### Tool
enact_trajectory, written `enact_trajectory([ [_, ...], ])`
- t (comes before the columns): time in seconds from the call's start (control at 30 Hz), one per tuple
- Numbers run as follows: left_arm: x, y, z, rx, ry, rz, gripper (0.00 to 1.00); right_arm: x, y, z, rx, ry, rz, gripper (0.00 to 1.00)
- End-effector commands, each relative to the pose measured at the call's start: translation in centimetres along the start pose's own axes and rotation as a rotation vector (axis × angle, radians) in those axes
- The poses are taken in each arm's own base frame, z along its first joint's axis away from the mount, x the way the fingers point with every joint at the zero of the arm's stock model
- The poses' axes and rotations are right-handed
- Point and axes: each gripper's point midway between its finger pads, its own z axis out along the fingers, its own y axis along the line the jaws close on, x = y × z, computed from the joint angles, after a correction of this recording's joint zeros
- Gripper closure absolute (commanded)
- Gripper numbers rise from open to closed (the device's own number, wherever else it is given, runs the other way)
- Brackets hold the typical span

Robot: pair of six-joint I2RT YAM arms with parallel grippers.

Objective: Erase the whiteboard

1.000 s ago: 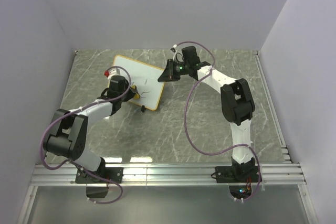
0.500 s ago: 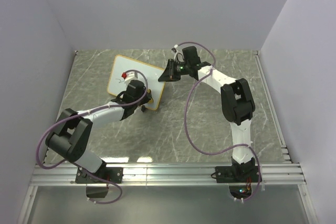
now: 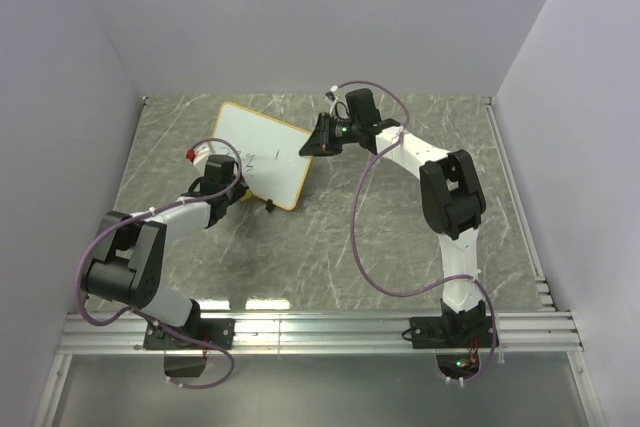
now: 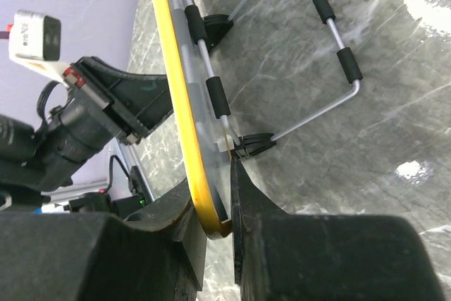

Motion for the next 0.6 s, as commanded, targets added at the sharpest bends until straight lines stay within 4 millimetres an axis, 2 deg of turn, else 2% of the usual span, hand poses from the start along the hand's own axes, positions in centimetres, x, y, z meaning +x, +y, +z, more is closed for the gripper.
enact_trajectory([
  [0.0,-0.7,0.3,-0.6,0.003,-0.013,0.018,1.00,1.2,0.6,-1.1,0.053,0.027,0.106,1.00],
  [0.13,-0.9,-2.7,-0.8,0.091,0.004,0.031,1.00,1.5,0.3,-1.1,0.057,0.031,0.107,1.00],
  [0.23,-0.1,-4.9,-1.3,0.138,0.030,0.054,1.00,1.7,0.2,-1.0,0.060,0.036,0.110,1.00],
  [0.27,-0.3,-6.7,-1.8,0.176,0.026,0.059,1.00,1.7,0.4,-1.0,0.056,0.037,0.108,1.00],
  [0.33,0.0,-8.1,-2.0,0.201,0.041,0.066,1.00,1.8,0.2,-1.0,0.058,0.042,0.108,1.00],
  [0.37,-0.6,-9.6,-2.3,0.229,0.032,0.065,1.00,1.9,0.2,-1.1,0.058,0.043,0.110,1.00],
  [0.47,-1.7,-10.6,-2.0,0.237,0.020,0.070,1.00,2.2,0.2,-1.2,0.062,0.050,0.108,1.00],
  [0.53,-1.9,-10.0,-1.2,0.212,0.023,0.082,1.00,2.4,0.1,-1.3,0.068,0.055,0.106,1.00],
  [0.57,-2.5,-8.6,-0.4,0.179,0.020,0.070,1.00,2.5,0.2,-1.4,0.069,0.056,0.103,1.00],
])
